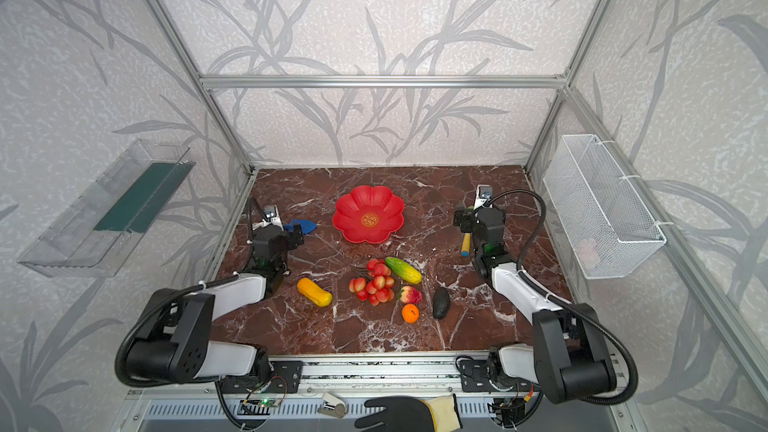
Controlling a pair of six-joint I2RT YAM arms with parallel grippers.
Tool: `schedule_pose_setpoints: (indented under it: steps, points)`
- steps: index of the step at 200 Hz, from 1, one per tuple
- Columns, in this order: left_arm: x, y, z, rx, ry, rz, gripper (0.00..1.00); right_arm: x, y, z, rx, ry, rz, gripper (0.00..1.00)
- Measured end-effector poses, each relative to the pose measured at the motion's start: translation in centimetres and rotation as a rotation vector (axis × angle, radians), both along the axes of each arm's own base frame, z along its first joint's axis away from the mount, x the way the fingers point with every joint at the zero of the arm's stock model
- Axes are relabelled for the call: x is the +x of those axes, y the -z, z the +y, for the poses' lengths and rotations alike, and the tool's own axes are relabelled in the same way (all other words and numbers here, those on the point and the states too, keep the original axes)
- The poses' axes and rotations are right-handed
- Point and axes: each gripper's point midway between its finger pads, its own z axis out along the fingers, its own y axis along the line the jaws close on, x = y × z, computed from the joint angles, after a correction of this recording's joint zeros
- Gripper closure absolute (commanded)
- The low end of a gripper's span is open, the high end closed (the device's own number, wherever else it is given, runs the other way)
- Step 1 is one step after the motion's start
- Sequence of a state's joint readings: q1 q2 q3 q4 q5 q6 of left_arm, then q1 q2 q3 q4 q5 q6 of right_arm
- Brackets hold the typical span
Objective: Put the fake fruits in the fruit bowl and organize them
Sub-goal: 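Raise both arms from the rest pose toward the table, then grasp the dark avocado with the right gripper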
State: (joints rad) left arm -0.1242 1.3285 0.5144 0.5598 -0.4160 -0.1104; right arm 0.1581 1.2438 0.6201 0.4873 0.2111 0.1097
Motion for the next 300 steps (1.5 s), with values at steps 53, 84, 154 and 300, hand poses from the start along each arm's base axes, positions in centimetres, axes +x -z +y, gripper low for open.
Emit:
schedule_pose_setpoints:
  steps: [53, 84, 154, 300]
  points:
    - [-2.9, -11.4, 1.9, -0.276, -0.086, -0.153, 0.02, -5.0, 3.9, 3.2, 0.13, -0.14, 0.31, 0.15]
    - [-5.9, -11.2, 1.5, -0.312, -0.066, -0.088, 0.03, -10.3, 6.0, 6.7, 0.15, -0.206, 0.505, 0.17]
    - [-8.5, -7.2, 1.0, -0.333, -0.052, 0.073, 0.03, -19.9, 13.6, 9.3, 0.215, -0.173, 0.839, 0.2]
    - [-8.6, -6.3, 0.8, -0.413, -0.051, 0.085, 0.02, -19.8, 17.0, 11.4, 0.111, -0.109, 0.944, 0.67]
